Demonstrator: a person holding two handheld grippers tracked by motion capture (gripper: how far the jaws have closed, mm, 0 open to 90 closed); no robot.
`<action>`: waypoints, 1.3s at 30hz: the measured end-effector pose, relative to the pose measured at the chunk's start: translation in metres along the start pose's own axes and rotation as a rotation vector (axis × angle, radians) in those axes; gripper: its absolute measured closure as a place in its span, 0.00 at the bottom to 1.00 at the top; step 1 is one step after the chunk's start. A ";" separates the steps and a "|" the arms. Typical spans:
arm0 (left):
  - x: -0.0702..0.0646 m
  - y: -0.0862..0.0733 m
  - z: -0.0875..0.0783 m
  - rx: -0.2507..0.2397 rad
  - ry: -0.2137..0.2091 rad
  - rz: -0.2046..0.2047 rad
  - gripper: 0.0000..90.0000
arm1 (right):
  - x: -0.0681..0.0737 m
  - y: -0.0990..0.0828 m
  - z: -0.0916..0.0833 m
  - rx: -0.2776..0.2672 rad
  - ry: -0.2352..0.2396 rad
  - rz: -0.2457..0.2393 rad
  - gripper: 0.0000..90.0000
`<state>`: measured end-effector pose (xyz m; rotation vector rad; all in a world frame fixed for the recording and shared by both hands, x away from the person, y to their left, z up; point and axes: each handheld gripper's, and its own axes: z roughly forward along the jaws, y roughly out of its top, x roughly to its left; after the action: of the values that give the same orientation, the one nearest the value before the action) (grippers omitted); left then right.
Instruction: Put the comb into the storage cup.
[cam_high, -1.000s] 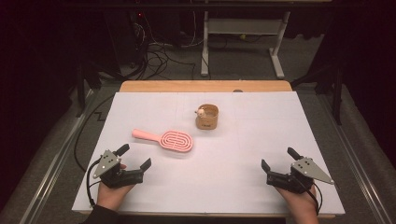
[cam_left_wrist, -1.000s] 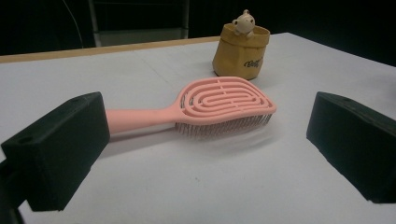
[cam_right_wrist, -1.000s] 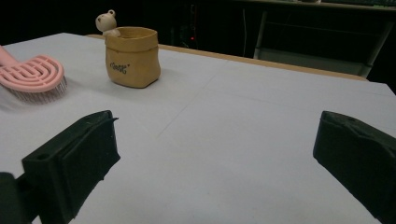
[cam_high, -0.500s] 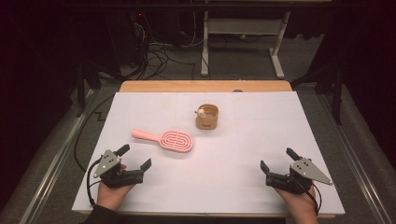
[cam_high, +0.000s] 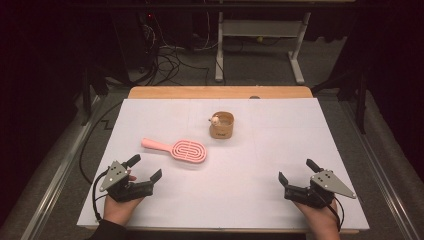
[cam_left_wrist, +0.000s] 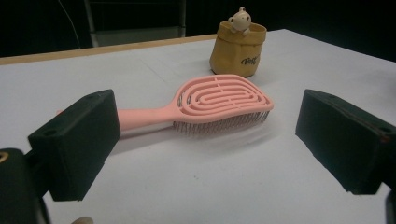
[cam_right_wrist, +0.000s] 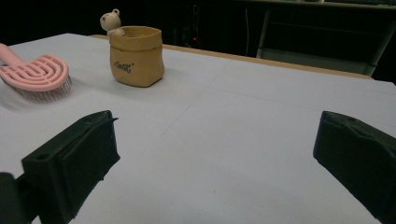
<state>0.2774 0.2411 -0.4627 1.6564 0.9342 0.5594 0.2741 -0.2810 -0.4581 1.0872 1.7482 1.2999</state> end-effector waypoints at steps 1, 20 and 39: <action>0.000 0.000 0.000 0.003 0.000 0.001 0.07 | 0.000 0.000 0.000 0.001 0.000 0.002 0.00; -0.001 0.003 -0.001 0.008 -0.031 0.005 0.21 | 0.000 0.000 -0.002 -0.004 -0.004 -0.002 0.00; -0.003 0.006 -0.003 0.003 0.012 0.003 0.64 | -0.004 0.001 -0.005 -0.014 -0.013 0.000 0.00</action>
<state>0.2748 0.2401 -0.4561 1.6588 0.9414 0.5706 0.2711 -0.2864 -0.4559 1.0854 1.7265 1.3005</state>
